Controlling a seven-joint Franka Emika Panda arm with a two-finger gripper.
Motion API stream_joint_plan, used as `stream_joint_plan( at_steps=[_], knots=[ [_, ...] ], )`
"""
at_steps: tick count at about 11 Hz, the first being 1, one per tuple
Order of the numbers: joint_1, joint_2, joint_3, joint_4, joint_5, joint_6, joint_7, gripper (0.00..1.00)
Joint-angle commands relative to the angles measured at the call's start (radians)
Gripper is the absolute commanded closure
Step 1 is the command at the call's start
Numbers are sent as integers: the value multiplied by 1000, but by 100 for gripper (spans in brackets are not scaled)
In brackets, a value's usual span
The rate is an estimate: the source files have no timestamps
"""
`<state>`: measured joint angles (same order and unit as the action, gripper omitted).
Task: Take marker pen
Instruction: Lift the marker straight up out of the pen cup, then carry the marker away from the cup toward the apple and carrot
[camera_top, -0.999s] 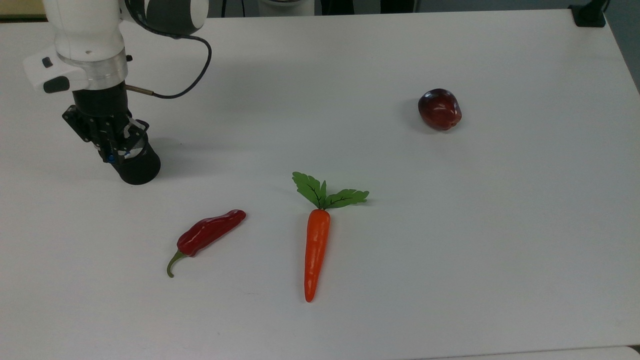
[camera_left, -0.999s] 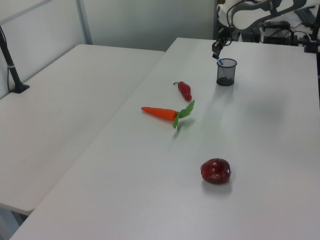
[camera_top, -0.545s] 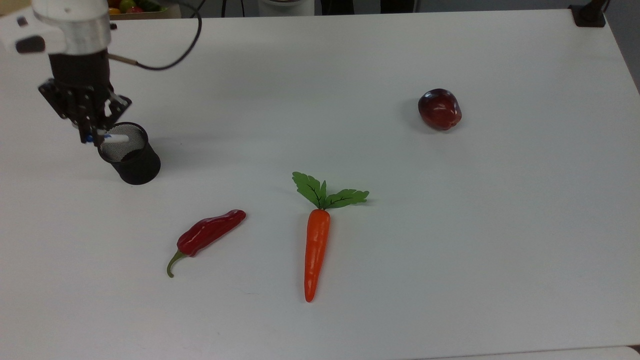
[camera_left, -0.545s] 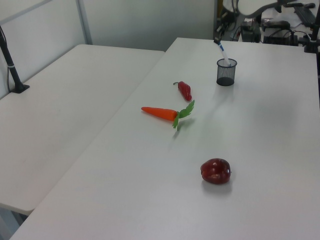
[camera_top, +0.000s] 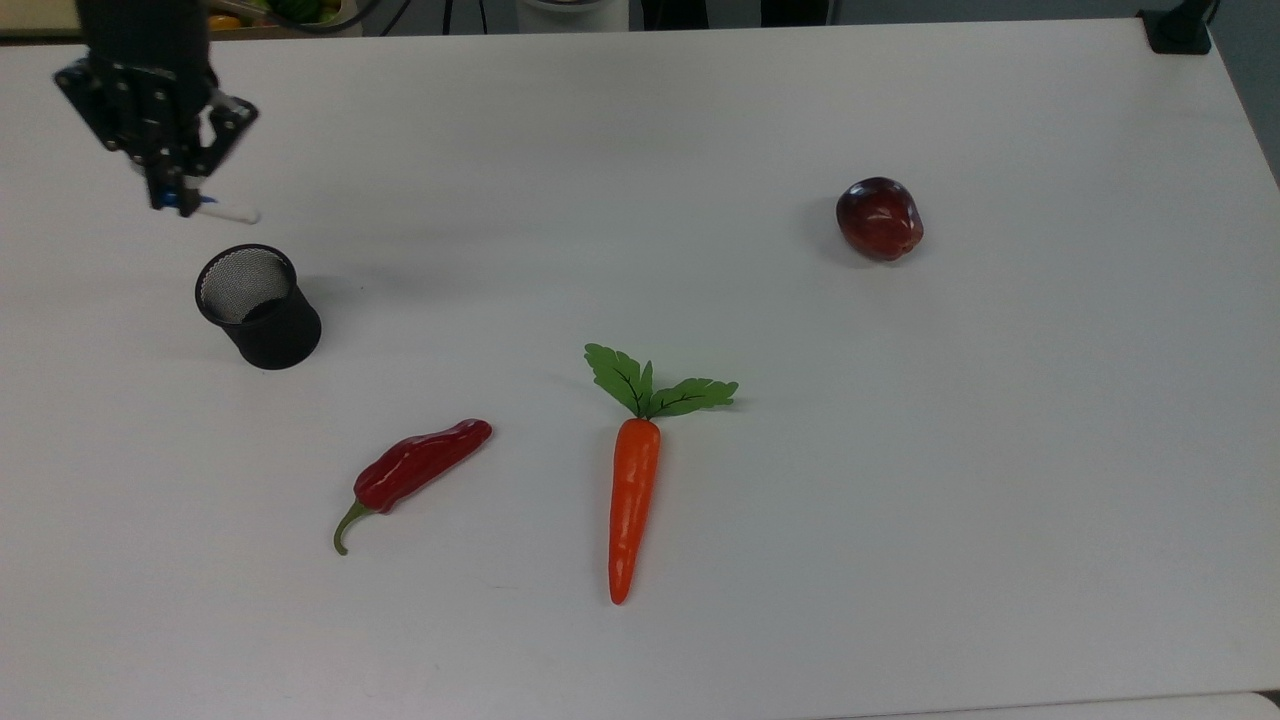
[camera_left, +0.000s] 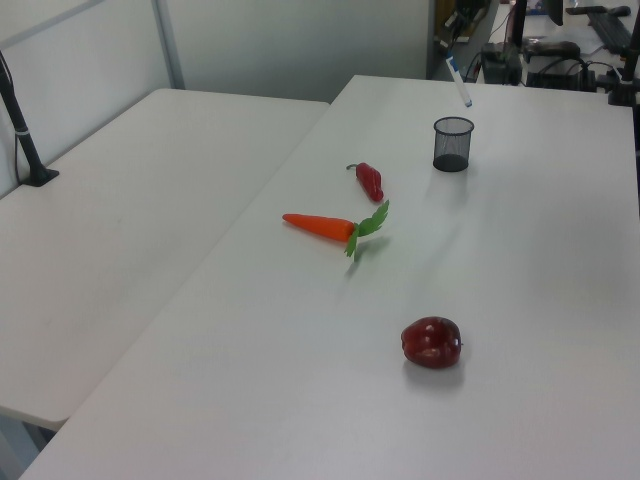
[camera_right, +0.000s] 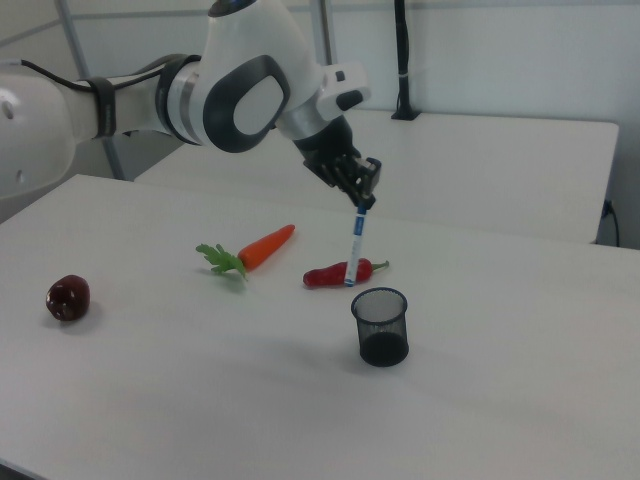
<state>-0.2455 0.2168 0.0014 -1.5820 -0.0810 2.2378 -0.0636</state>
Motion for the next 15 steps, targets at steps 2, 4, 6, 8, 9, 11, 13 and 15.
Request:
stream_joint_plan(
  at_steps=[2, 4, 6, 8, 9, 11, 13, 15],
  knots=[
    [155, -25, 14, -30, 17, -154, 103, 90],
    [231, -27, 14, -32, 20, -283, 103, 90],
    [303, -27, 15, -50, 73, -357, 111, 90],
    [366, -22, 17, -75, 87, -368, 177, 89],
    [392, -11, 15, -88, 87, -366, 191, 89],
    [413, 31, 15, -99, 87, -353, 192, 89],
    [426, 93, 15, -93, 80, -346, 192, 89],
    [423, 122, 15, -95, 73, -314, 191, 88]
  ],
)
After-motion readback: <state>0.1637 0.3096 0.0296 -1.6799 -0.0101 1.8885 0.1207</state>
